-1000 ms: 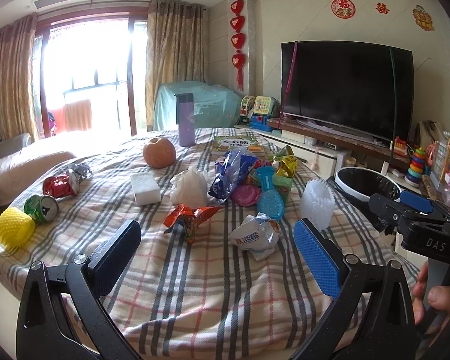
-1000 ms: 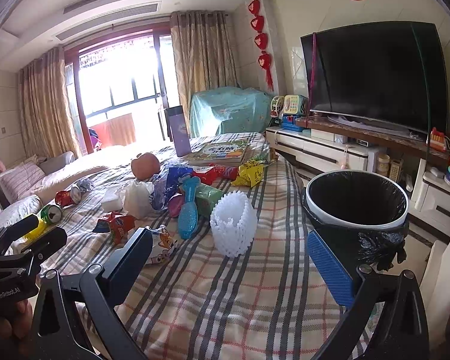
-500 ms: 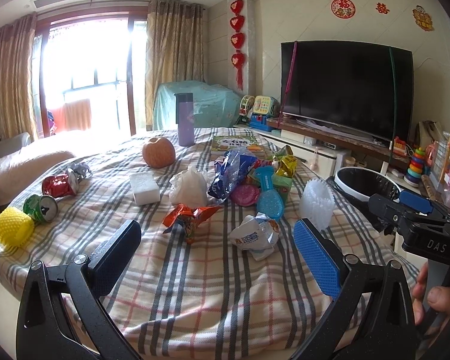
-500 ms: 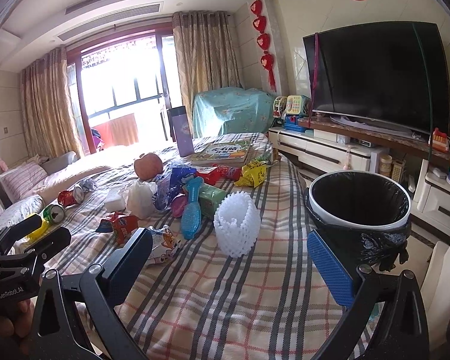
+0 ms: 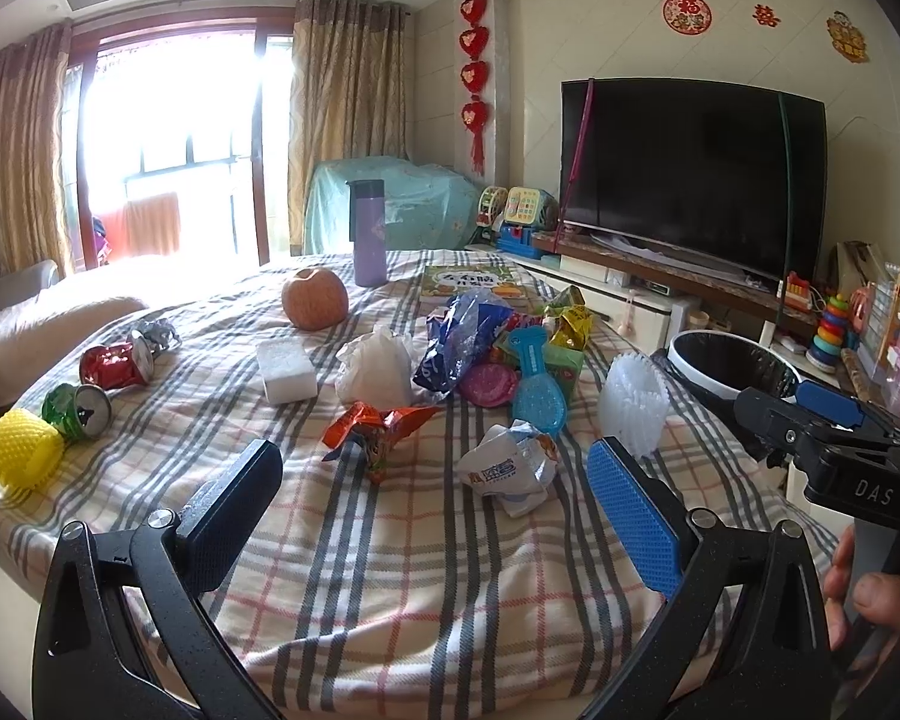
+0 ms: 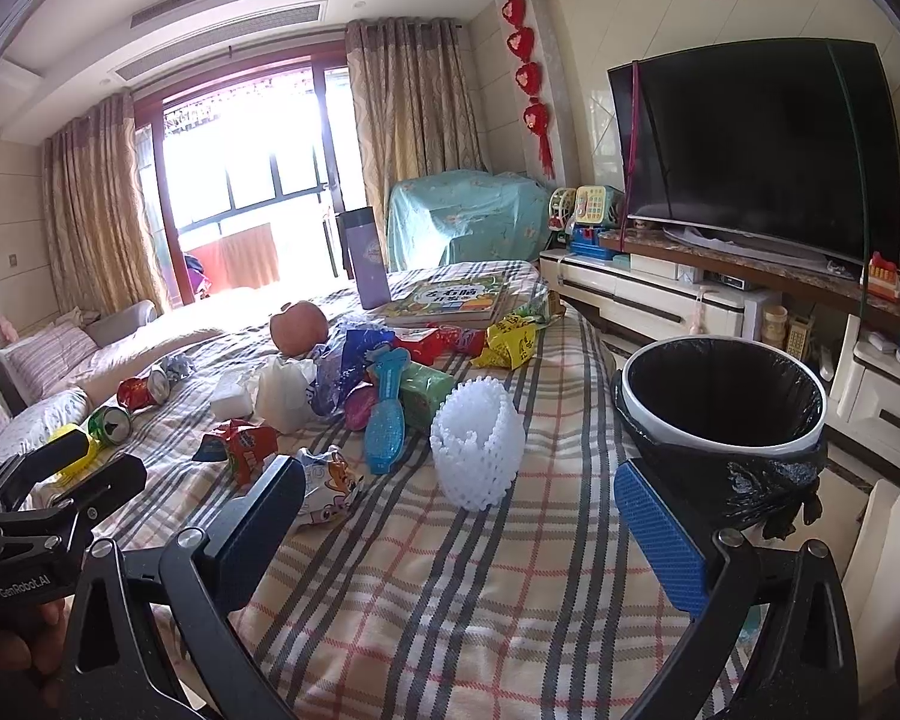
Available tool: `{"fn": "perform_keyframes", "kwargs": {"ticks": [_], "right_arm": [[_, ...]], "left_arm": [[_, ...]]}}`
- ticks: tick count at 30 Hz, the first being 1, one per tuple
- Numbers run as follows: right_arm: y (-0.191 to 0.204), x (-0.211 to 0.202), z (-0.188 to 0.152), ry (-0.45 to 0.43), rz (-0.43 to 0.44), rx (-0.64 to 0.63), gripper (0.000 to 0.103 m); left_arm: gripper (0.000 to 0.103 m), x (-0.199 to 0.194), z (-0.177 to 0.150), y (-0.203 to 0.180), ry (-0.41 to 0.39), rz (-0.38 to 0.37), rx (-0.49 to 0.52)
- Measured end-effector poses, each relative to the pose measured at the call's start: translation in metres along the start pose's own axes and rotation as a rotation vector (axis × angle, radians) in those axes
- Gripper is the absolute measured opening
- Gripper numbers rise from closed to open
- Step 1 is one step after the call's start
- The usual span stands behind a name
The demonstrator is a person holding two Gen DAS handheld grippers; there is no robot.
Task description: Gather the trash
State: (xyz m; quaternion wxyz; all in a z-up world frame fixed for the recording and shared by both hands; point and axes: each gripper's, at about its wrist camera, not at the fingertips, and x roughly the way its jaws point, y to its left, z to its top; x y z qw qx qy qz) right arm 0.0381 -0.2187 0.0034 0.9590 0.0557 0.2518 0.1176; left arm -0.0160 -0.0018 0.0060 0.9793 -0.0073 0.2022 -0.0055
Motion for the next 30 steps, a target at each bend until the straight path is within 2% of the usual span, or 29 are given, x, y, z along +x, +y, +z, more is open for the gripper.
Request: {"fn": "perform_keyframes", "kwargs": {"ticks": [16,30], "right_arm": [[0.001,0.0,-0.002,0.003,0.0,0.003,0.103],[-0.006,0.019,-0.004,0.065,0.016,0.012,0.103]], "left_arm": [[0.103,0.003,-0.005,0.001,0.01,-0.008,-0.004],[0.103,0.025,-0.01,0.003,0.089,-0.046,-0.017]]}}
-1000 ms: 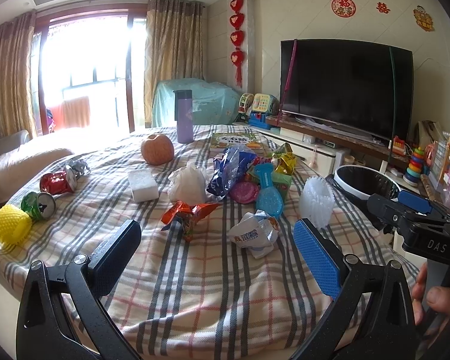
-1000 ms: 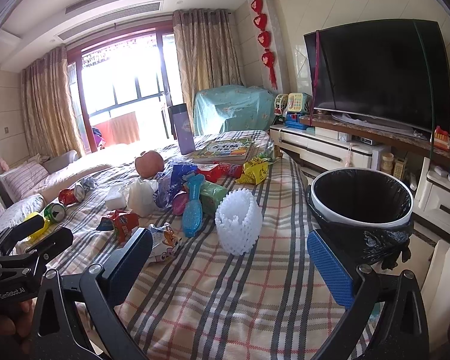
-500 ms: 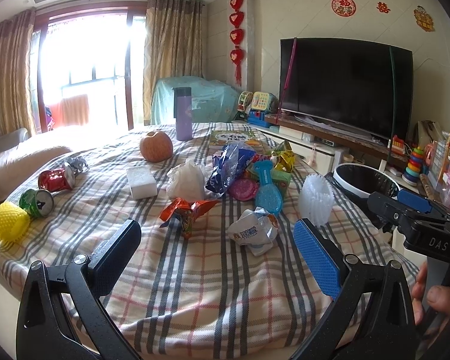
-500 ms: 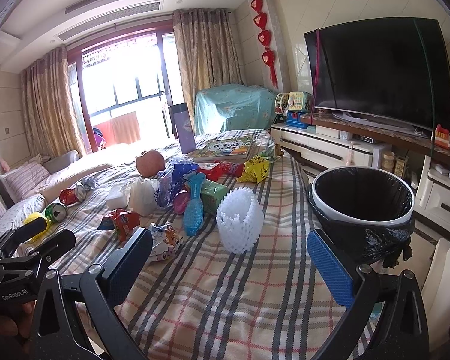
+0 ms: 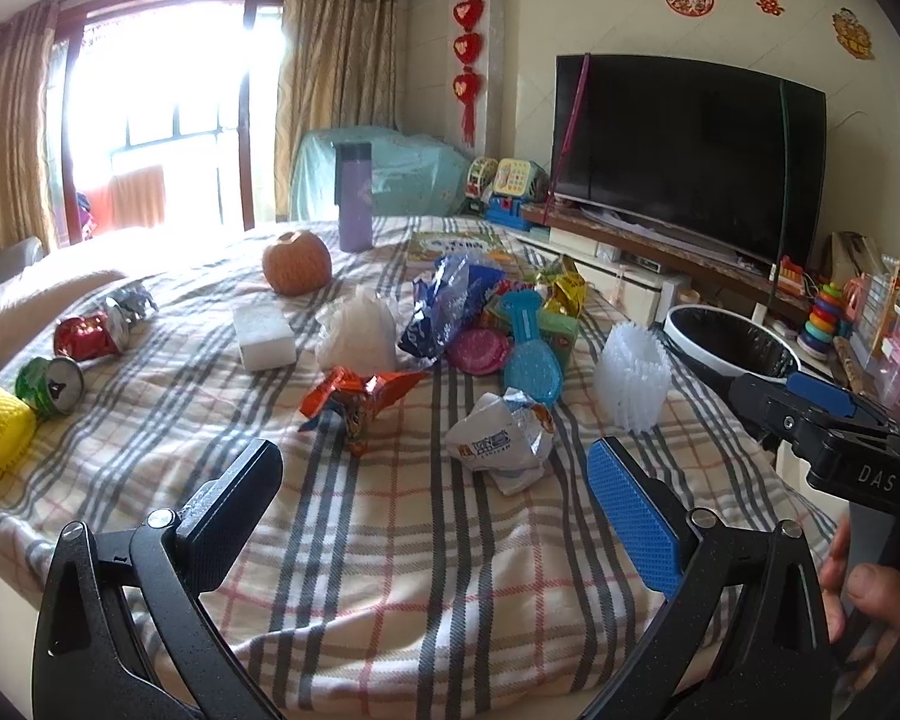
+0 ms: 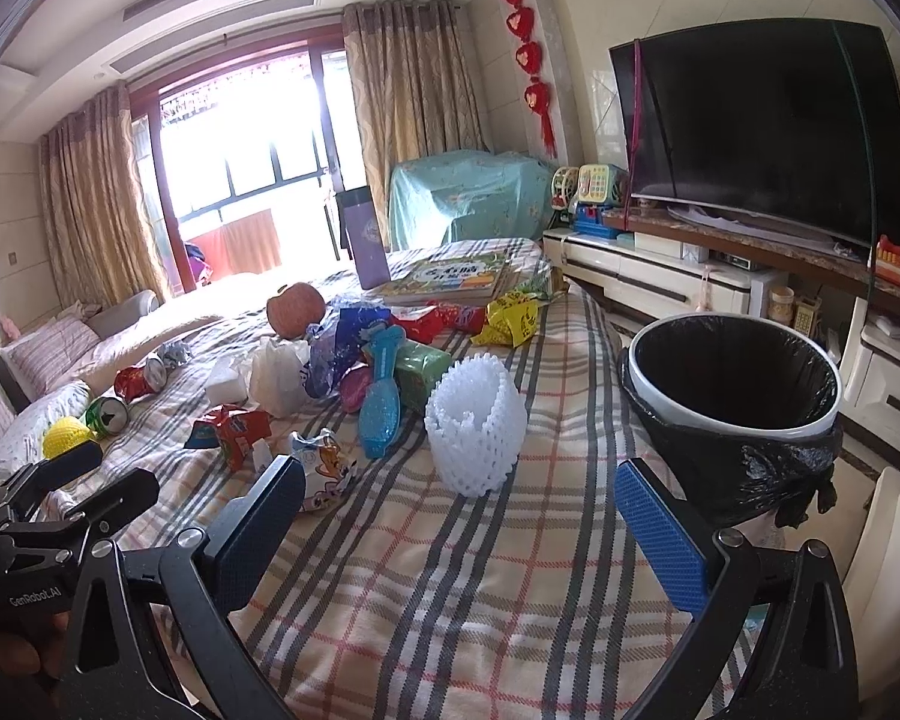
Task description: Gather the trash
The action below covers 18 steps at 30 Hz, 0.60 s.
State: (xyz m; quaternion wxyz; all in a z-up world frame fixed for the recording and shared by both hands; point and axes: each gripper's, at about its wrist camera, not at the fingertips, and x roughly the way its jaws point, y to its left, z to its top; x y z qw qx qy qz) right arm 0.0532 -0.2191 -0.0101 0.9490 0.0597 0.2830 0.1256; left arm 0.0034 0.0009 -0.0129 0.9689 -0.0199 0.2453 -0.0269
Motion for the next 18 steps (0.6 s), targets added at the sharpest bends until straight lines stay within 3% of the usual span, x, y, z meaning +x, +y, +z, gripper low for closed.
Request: {"fn": "perform_keyframes", "kwargs": {"ticks": [13,18], "right_arm": [[-0.019,0.04,0.005,0.108,0.016,0.023,0.102],[-0.023,0.057,0.008,0.156,0.038,0.03,0.091]], "left_arm": [[0.102,0.046,0.007,-0.001,0.114,-0.063,-0.023],[0.095,0.068,0.01,-0.007,0.171,-0.085,-0.008]]}}
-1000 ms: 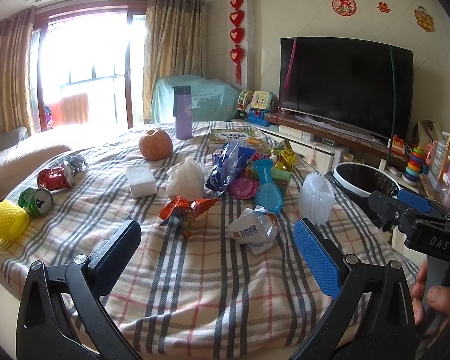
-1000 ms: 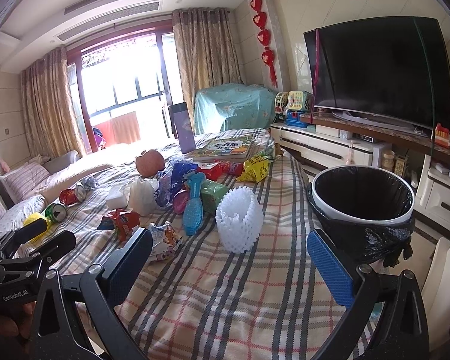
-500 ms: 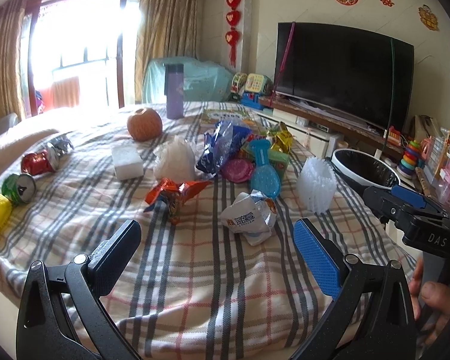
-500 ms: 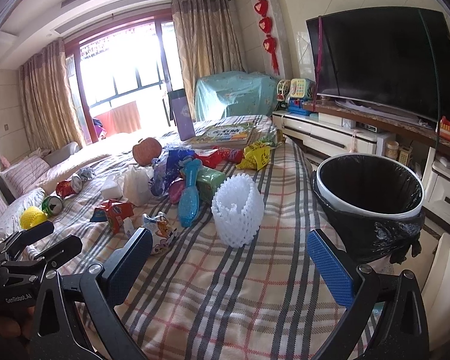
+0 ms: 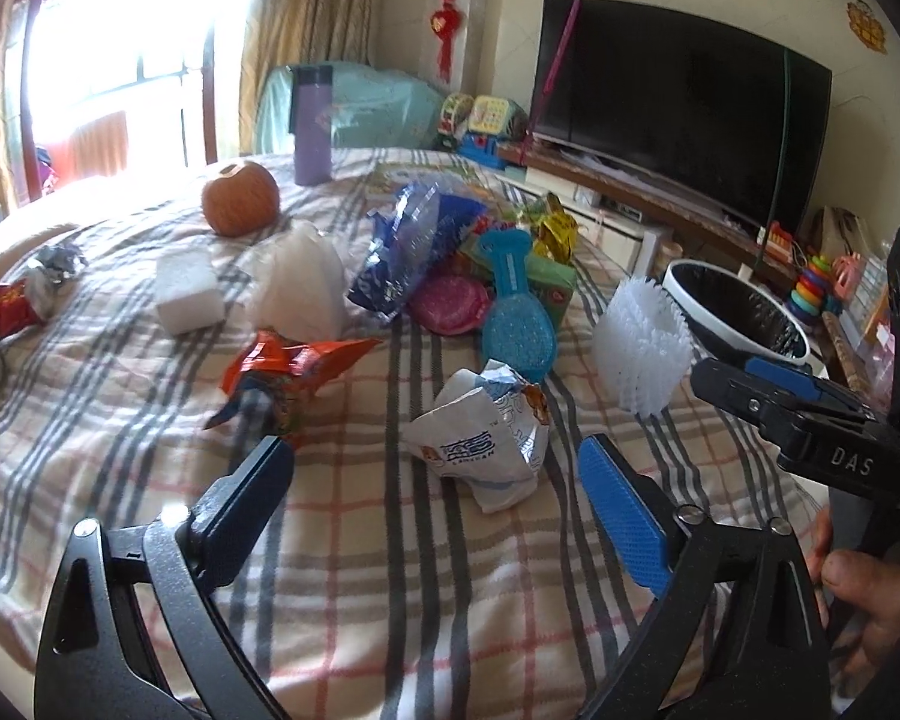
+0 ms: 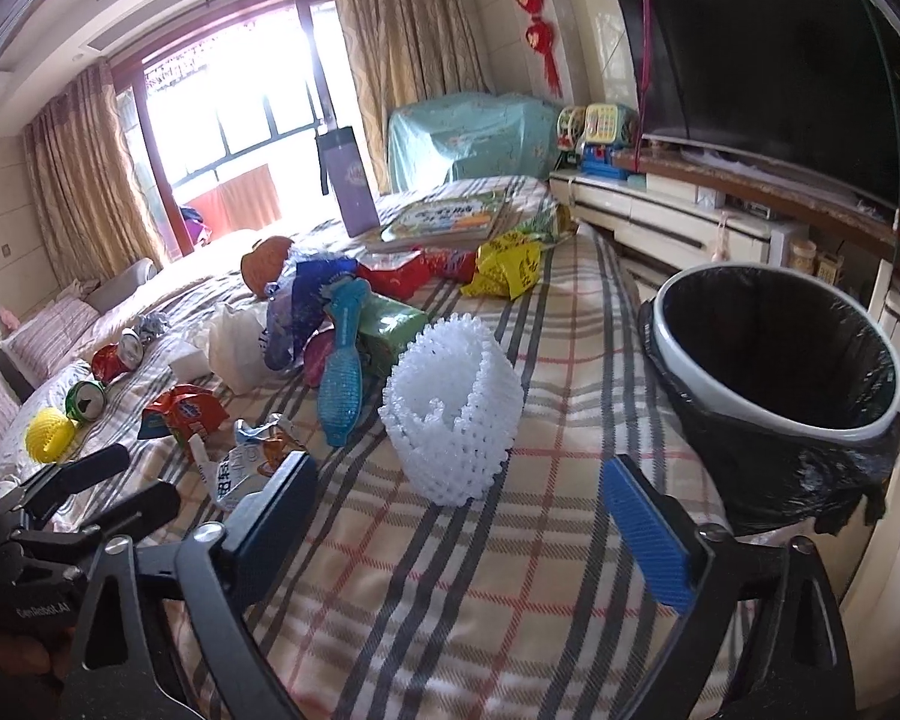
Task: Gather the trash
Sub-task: 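Grasp the crumpled white wrapper with left tool while right tool grasps white mesh net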
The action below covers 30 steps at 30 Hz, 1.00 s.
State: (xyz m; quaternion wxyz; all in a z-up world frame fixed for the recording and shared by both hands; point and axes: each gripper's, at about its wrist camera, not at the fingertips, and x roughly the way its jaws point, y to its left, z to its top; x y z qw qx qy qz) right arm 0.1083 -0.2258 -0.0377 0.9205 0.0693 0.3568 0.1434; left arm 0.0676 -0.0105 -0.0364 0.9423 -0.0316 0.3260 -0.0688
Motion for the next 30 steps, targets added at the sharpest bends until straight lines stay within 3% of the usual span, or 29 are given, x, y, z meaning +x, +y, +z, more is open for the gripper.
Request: {"fn": "perform_keyframes", "kwargs": {"ticks": [6,9,11,14,20,30], "right_arm": [[-0.003,0.022,0.005,0.049,0.011,-0.003,0.079],[-0.004,0.029,0.006,0.061,0.012,-0.002,0.068],[-0.005,0.034,0.006,0.072,0.013,0.0,0.04],[-0.007,0.034,0.005,0.067,0.022,0.006,0.027],[-0.015,0.026,0.003,0.055,0.039,0.032,0.022],[-0.041,0.0,0.007,0.015,0.032,0.103,0.022]], "left_arm": [[0.077,0.029,0.006,-0.002,0.089,-0.025,-0.006],[0.065,0.038,0.005,-0.005,0.116,-0.046,0.004],[0.05,0.041,0.004,-0.009,0.125,-0.07,0.017],[0.041,0.04,0.003,-0.017,0.118,-0.092,0.043],[0.033,0.038,0.004,-0.023,0.111,-0.118,0.049],[0.032,0.035,0.02,-0.041,0.101,-0.169,0.056]]}}
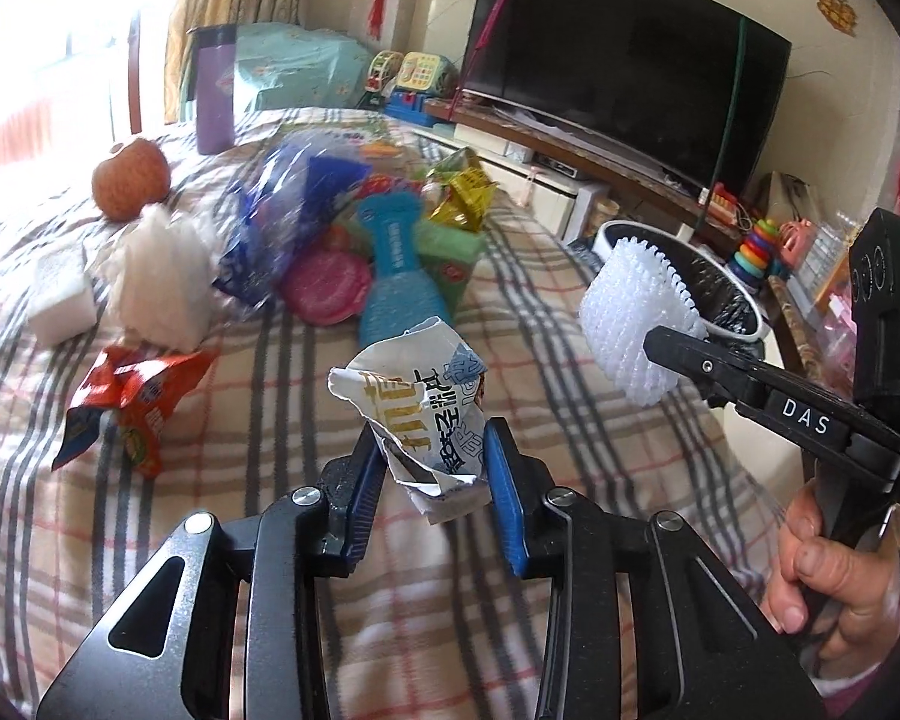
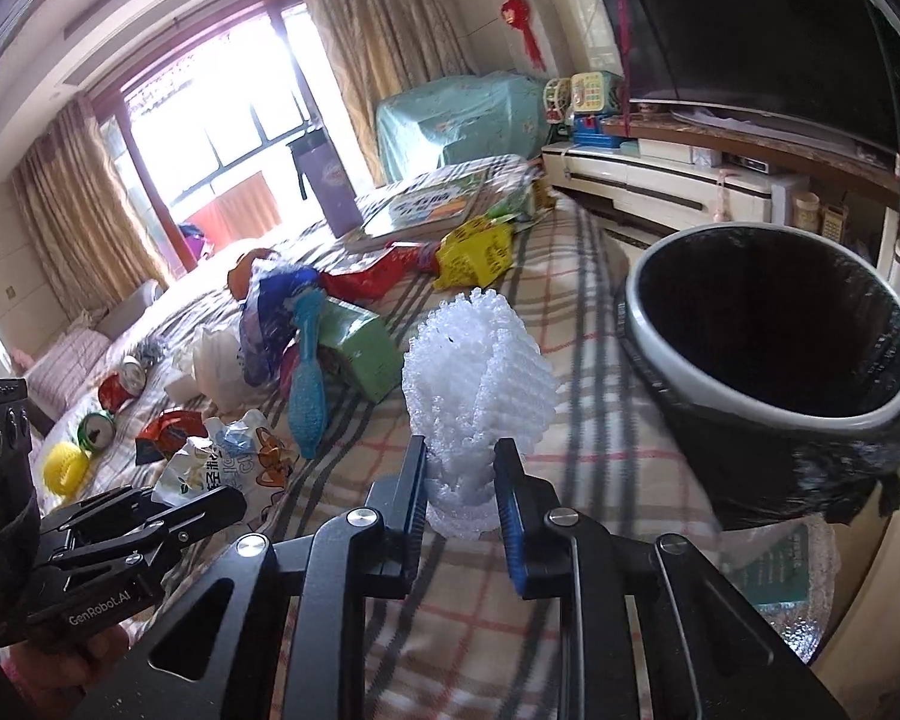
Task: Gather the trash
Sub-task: 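Grasp the crumpled white wrapper with left tool while right tool grasps white mesh net, then carry both items over the black bin and open both tools to drop them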
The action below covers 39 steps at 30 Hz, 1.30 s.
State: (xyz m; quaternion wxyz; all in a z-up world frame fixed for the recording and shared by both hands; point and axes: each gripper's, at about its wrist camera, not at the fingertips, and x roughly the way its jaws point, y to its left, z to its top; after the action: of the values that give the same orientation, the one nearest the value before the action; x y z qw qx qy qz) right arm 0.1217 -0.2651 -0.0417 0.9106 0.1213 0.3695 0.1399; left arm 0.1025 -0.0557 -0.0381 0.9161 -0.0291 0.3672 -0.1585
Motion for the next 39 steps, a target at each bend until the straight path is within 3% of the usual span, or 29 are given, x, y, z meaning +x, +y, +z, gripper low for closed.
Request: {"fn": "perform_keyframes", "kwargs": {"ticks": [21,39], "right_arm": [[-0.068,-0.049,0.017,-0.065,-0.12,0.102,0.022],[-0.124,-0.056,0.043,-0.064,-0.189,0.153,0.022]], "left_arm": [[0.032,0.028,0.042,-0.082,0.01,-0.128,0.128],[0.032,0.07,0.082,-0.14,0.044,-0.183,0.204]]}}
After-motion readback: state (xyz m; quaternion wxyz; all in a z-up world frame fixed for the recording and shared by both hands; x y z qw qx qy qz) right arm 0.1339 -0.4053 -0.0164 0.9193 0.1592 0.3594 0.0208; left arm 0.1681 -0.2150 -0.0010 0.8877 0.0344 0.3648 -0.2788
